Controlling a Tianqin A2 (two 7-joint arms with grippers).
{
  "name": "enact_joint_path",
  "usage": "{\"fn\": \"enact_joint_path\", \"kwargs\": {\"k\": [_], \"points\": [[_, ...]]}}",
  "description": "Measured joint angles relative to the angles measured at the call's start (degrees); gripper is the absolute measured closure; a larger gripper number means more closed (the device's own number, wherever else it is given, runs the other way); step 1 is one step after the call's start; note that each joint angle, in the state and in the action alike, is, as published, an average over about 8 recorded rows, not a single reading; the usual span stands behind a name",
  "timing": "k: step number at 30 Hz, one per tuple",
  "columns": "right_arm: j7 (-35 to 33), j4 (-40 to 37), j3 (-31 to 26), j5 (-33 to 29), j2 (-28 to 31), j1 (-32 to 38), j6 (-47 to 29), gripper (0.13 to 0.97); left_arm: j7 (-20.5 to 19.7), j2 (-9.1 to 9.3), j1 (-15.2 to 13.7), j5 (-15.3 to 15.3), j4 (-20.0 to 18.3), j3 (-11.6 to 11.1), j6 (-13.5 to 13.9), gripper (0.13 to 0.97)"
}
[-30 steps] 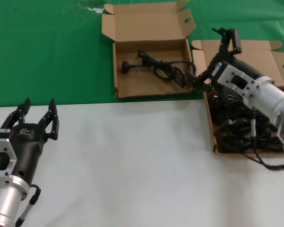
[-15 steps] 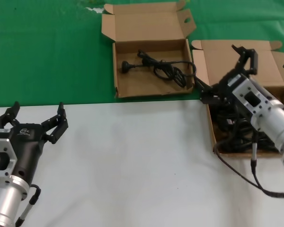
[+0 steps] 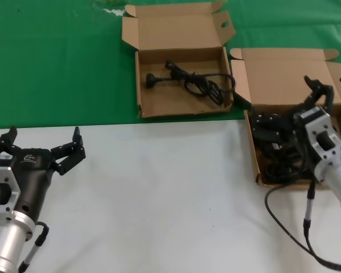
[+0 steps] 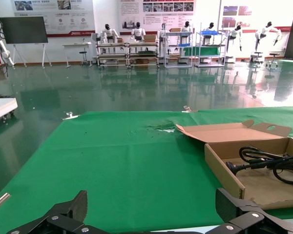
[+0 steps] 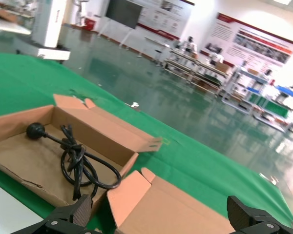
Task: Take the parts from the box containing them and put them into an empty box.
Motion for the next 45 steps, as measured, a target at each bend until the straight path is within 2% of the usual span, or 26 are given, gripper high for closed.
{"fn": "enact_joint_path", "kwargs": {"k": [8,24,45], "points": [[6.7,6.3,1.2,0.9,0.5,-6.3,3.8,0.129,0.0,0.0,0.0,0.0,0.0,0.0,0.0,0.153],[19.4,18.4,3.5,2.6,1.6,-18.3,11.0,0.129,0.0,0.0,0.0,0.0,0.0,0.0,0.0,0.132],[20.7,19.7,3.8,2.8,1.7,-19.6,11.8,0.129,0.0,0.0,0.0,0.0,0.0,0.0,0.0,0.132]]}}
